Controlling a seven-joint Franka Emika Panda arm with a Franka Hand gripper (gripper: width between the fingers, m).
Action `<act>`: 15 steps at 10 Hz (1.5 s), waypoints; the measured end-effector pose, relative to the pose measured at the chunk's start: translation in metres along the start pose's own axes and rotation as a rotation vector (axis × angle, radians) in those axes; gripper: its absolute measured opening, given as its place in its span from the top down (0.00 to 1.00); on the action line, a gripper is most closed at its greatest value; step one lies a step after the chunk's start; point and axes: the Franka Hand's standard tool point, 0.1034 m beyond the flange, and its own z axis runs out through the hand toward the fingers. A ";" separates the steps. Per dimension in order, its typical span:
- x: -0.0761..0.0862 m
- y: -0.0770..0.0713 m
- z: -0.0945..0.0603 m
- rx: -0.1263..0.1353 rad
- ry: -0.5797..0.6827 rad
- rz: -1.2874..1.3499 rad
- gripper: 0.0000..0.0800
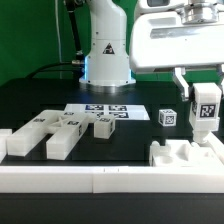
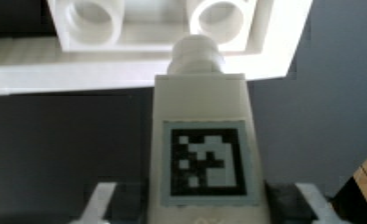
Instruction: Assemble chair
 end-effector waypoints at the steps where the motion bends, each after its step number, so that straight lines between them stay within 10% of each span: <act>1: 0.000 -0.001 0.002 -0.004 0.088 -0.009 0.64; 15: -0.034 -0.019 0.030 0.001 0.065 -0.084 0.64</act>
Offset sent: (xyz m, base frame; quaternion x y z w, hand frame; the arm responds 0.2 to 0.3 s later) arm 0.0020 0.0082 -0.0093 -0.0170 0.0312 -0.0603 0.9976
